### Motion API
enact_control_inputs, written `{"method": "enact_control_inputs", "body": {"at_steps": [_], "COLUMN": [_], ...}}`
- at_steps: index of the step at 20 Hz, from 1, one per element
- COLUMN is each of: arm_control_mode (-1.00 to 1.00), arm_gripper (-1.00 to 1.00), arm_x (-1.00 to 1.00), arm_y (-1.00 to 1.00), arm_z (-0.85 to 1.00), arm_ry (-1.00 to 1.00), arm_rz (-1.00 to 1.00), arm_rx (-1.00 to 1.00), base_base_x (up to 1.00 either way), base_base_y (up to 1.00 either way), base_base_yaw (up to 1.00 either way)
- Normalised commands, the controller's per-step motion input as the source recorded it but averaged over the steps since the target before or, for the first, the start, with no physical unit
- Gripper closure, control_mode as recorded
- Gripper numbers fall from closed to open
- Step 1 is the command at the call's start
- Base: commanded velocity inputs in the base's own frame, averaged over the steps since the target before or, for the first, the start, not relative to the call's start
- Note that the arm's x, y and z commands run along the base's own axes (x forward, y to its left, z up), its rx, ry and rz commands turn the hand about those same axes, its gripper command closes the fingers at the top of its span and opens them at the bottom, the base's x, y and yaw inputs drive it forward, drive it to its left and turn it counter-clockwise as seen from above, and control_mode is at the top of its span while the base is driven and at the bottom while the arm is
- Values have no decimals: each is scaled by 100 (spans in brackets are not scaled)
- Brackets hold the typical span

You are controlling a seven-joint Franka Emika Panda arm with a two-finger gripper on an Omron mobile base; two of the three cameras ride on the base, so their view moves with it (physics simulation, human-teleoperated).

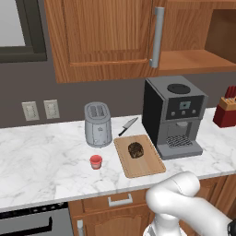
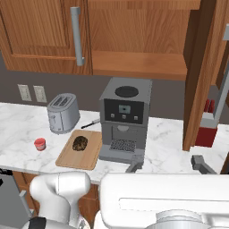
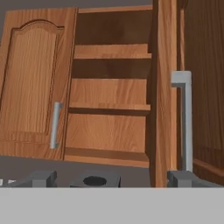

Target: Pick the bread, place it on the cutting board, pick the jam, place it on the counter, and close the cabinet.

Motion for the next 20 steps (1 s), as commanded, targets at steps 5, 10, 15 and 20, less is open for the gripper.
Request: {"method": "enact_control_inputs", "body": {"at_steps": [5, 10, 15, 20], "arm_control_mode": [-100, -100, -100, -100], "arm_gripper": [-100, -100, -100, -100], "arm_x": [41, 42, 39, 6], "arm_y": [0, 0, -3, -32], "arm_z": [-9, -6, -1, 0], "arm_ry": [-7, -8, -5, 0], "arm_rz": [-8, -7, -6, 0], "arm_rx": [0, 0, 0, 0], "base_base_x": [0, 0, 0, 0], "base_base_y": [0, 0, 0, 0], "base_base_yaw": [0, 0, 0, 0]}}
